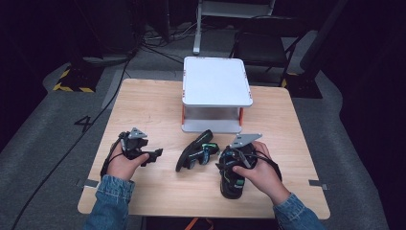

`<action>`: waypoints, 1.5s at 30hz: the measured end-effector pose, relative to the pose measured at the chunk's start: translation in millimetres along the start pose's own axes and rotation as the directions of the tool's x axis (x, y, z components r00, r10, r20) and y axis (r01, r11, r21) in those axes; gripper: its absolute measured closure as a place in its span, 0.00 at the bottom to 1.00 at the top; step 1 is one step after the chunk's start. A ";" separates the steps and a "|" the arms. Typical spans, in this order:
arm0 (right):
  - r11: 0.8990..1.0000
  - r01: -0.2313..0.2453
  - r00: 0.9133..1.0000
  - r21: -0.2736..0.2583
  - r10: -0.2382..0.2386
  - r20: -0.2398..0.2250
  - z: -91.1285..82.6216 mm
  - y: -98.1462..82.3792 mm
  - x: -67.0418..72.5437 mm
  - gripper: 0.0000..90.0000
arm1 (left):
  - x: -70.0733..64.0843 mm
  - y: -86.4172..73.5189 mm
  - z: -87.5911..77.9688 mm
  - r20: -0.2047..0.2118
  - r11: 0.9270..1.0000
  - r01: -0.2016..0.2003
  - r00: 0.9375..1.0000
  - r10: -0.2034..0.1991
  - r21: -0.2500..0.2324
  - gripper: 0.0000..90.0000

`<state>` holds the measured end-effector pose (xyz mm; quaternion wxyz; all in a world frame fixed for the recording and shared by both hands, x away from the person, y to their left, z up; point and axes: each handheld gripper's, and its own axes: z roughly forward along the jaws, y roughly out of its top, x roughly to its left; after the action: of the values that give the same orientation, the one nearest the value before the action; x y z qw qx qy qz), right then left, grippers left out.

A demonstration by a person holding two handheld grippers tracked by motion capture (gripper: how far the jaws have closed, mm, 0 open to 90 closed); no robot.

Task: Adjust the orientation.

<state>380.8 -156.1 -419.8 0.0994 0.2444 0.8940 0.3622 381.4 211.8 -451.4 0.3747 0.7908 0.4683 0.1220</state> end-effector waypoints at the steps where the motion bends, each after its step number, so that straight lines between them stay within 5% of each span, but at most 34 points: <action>1: 1.000 0.011 1.000 0.000 -0.011 0.007 3.5 4.1 0.1 0.27 | 0.4 -0.8 0.0 -0.002 1.000 0.006 1.000 -0.006 0.002 0.30; 3: 0.999 0.043 0.999 0.011 -0.043 0.015 10.8 12.6 0.1 0.26 | 1.9 -2.2 -1.1 -0.004 1.000 0.010 1.000 -0.010 0.002 0.30; 5: 0.990 0.127 0.991 0.055 -0.128 0.023 20.7 25.4 1.5 0.27 | 3.1 -2.9 -2.6 -0.003 1.000 0.011 1.000 -0.011 -0.002 0.30; 17: 0.976 0.197 0.980 0.096 -0.193 -0.044 58.5 37.6 0.0 0.31 | 8.9 -15.8 -15.7 -0.022 0.999 0.034 0.999 -0.034 -0.010 0.30; 21: 0.975 0.208 0.978 0.080 -0.205 -0.047 55.2 37.5 1.5 0.44 | 9.0 -17.7 -18.8 -0.026 0.999 0.044 0.999 -0.044 -0.015 0.30; 27: 0.973 0.200 0.979 0.111 -0.203 0.018 45.5 34.9 1.7 0.74 | 9.5 -18.9 -17.5 -0.029 0.999 0.043 0.999 -0.043 -0.009 0.30; 31: 0.962 0.229 0.972 0.151 -0.234 0.020 39.7 34.7 0.5 0.93 | 10.3 -18.4 -15.6 -0.028 0.999 0.041 0.999 -0.041 -0.004 0.30; 42: 0.969 0.237 0.971 0.075 -0.237 -0.003 23.4 41.3 10.0 0.98 | 9.7 -15.8 -12.4 -0.016 0.999 0.046 0.999 -0.046 -0.006 0.30; 45: 0.960 0.278 0.961 0.016 -0.278 -0.011 20.5 53.5 17.4 0.98 | 12.4 -16.0 -16.4 -0.019 0.998 0.052 0.998 -0.052 -0.019 0.30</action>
<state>392.6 -102.0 -397.3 0.1433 0.1159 0.9229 0.3381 368.7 234.5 -453.3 0.3805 0.7736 0.4912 0.1245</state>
